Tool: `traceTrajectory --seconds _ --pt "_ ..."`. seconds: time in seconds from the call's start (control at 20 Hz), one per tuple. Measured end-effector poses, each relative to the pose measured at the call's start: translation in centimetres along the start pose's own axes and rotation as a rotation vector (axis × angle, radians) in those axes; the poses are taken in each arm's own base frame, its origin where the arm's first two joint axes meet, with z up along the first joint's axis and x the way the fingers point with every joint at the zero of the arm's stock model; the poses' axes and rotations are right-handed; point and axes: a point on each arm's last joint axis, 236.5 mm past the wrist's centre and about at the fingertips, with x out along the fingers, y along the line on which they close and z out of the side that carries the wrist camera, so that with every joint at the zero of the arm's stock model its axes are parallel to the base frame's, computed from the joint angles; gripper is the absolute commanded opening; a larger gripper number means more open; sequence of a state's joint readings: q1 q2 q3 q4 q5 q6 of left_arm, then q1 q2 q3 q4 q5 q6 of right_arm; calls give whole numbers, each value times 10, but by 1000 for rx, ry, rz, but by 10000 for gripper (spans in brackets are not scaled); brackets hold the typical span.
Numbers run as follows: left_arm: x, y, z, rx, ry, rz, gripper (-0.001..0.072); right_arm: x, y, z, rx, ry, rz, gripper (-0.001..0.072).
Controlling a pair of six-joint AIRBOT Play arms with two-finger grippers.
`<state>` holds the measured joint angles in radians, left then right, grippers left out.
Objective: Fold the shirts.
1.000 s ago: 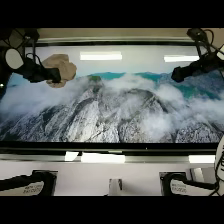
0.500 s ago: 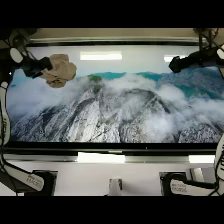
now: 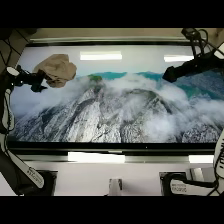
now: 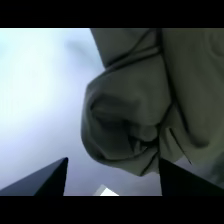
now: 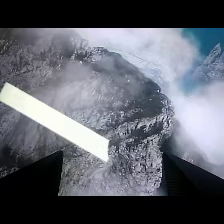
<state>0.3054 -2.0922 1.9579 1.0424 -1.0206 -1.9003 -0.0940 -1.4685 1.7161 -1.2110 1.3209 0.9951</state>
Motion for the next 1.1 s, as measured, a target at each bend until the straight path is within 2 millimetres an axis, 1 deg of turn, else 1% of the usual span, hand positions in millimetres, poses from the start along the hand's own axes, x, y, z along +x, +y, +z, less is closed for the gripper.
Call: traceTrajectory --seconds 0.05,0.1,0.15,0.2,0.25,0.35,0.4,0.45,0.5,0.55,0.6,0.65,0.7,0.75,0.8,0.85,0.9,0.95,1.0,1.05,1.1 --pt "6 0 2 -11 -7 -12 666 0 1 1 0 -3 6 688" --pt "12 -1 4 -17 -17 -20 640 0 3 0 1 -2 13 688" --pt "19 -1 3 -21 -19 -25 463 0 4 1 3 -3 19 687" --pt "24 -3 3 -21 -29 -31 213 0 6 1 5 -5 25 682" --pt "26 -8 6 -21 -47 -46 36 0 8 2 7 -7 33 682" --pt "29 -16 7 -7 -70 -63 33 0 12 4 15 -16 52 678" --pt "27 -27 8 22 -90 -79 33 0 14 5 18 -19 60 651" --pt "19 -46 8 69 -113 -108 32 -1 15 5 18 -22 65 619" --pt "7 -68 8 137 -146 -138 32 -1 16 6 4 -27 68 598" --pt "-9 -93 6 221 -177 -166 32 -1 17 7 -17 -31 70 598" --pt "-32 -121 2 316 -217 -198 32 -2 16 8 -37 -38 67 599" --pt "-62 -157 -8 425 -262 -243 32 -6 17 11 -52 -48 62 599" --pt "-92 -190 -22 526 -296 -285 32 -12 18 14 -69 -64 54 599" --pt "-128 -225 -44 633 -330 -332 32 -20 18 19 -83 -89 38 599" --pt "-168 -260 -69 730 -372 -388 32 -32 20 24 -99 -116 18 598" --pt "-203 -290 -97 811 -405 -444 32 -49 21 31 -117 -154 -13 598" --pt "-233 -313 -129 890 -424 -489 32 -67 21 37 -134 -186 -49 598" --pt "-257 -331 -165 964 -424 -529 32 -85 22 39 -146 -209 -86 598" --pt "-274 -342 -196 1026 -418 -553 32 -108 22 42 -150 -243 -135 598" --pt "-285 -350 -228 1080 -394 -572 32 -131 24 41 -154 -267 -182 598" --pt "-286 -353 -261 1125 -351 -578 32 -152 25 38 -156 -280 -224 598"
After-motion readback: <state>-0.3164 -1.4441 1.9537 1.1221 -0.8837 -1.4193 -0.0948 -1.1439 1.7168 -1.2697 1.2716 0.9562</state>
